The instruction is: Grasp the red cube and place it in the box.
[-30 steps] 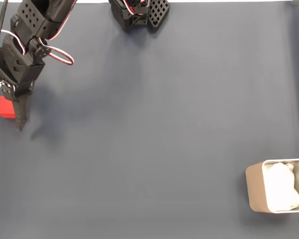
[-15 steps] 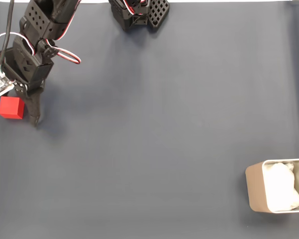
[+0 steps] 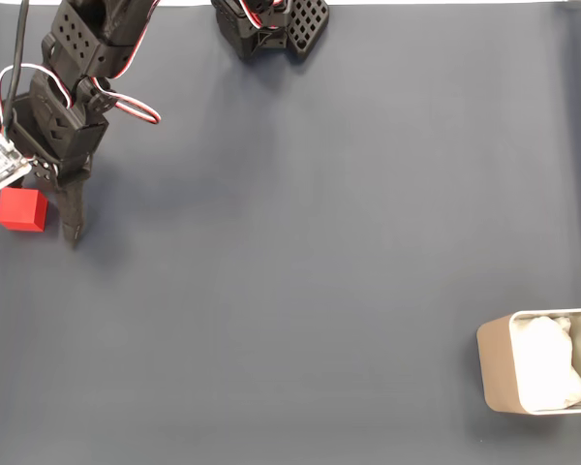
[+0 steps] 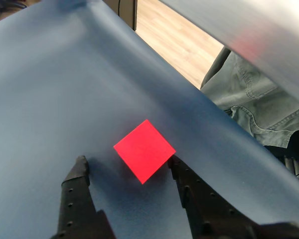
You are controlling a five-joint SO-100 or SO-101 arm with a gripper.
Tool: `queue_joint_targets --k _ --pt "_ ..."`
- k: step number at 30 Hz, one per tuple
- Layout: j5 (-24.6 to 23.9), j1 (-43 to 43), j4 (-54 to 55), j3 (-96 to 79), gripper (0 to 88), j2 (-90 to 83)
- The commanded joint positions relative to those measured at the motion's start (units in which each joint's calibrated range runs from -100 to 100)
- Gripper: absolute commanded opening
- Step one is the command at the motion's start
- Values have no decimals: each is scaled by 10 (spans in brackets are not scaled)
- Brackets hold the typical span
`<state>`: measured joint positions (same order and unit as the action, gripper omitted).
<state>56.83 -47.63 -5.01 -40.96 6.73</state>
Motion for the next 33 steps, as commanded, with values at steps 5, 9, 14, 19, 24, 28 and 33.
queue_joint_targets --k 5,9,14,19,24,28,33 --pt "-11 20 10 4 370 -27" --pt "-12 22 10 9 371 -28" --pt "-16 26 10 11 371 -32" --pt "-26 35 9 11 376 -42" --pt "-40 48 12 12 378 -51" --pt "-49 56 15 12 379 -57" --pt "-58 64 17 12 381 -61"
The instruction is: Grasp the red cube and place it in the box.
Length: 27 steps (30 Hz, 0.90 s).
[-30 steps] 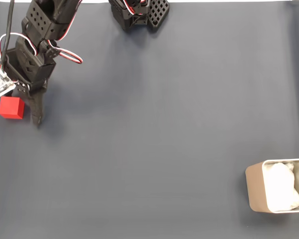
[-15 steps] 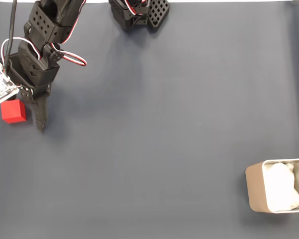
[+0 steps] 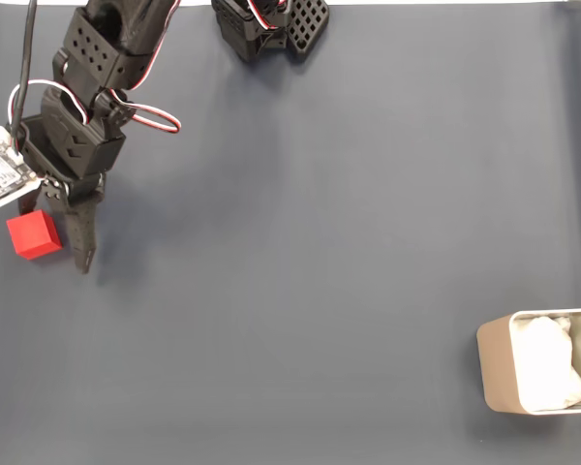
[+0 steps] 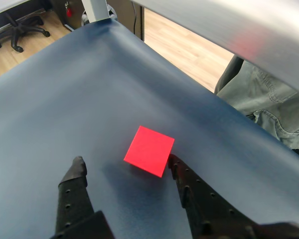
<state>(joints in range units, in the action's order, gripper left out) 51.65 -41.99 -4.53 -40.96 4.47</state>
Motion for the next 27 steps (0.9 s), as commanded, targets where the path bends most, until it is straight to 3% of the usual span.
queue_joint_targets --k 1,27 --pt "-6 10 13 12 381 -39" --pt "-8 33 40 31 390 17"
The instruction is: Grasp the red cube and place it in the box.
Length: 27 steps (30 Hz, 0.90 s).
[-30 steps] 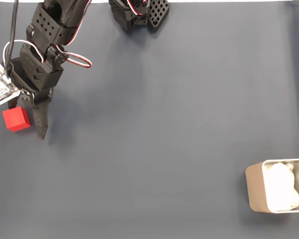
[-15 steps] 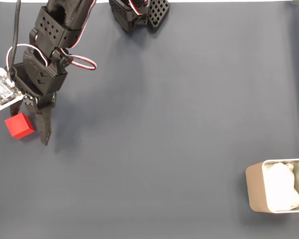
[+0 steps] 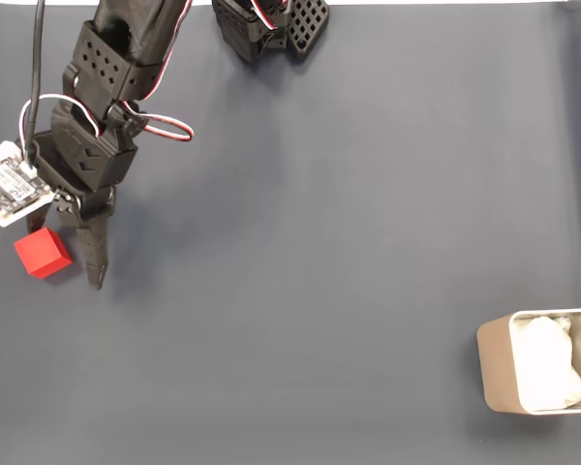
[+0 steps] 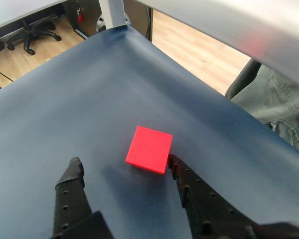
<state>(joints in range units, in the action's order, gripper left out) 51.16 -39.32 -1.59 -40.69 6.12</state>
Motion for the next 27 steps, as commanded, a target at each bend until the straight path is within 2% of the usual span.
queue_joint_targets --k 1,27 --pt "-3 6 10 31 390 4" --pt "-20 0 10 91 375 56"
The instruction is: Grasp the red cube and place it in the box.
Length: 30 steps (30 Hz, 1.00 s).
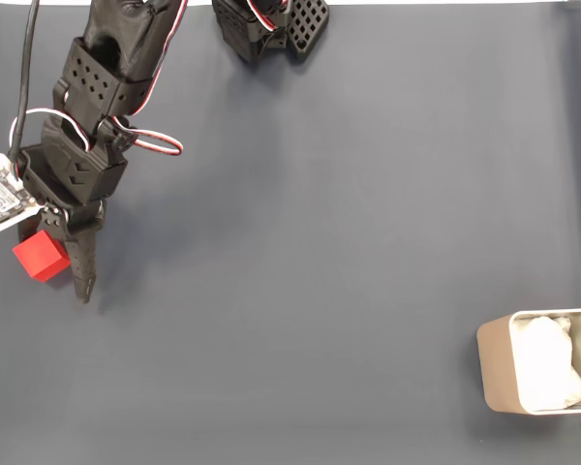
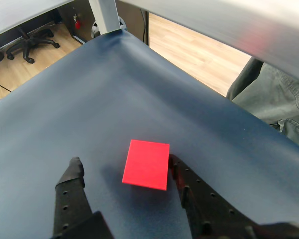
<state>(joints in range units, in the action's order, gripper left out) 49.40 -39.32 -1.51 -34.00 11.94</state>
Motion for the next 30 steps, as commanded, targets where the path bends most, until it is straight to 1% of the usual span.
queue_joint_targets --k 1,8,11,19,30 --pt "0 0 9 25 355 -2" --pt "18 3 4 25 120 -2" --pt "21 4 2 25 77 -2" --pt "30 5 -6 25 0 -4" --pt "28 16 -24 30 0 -22"
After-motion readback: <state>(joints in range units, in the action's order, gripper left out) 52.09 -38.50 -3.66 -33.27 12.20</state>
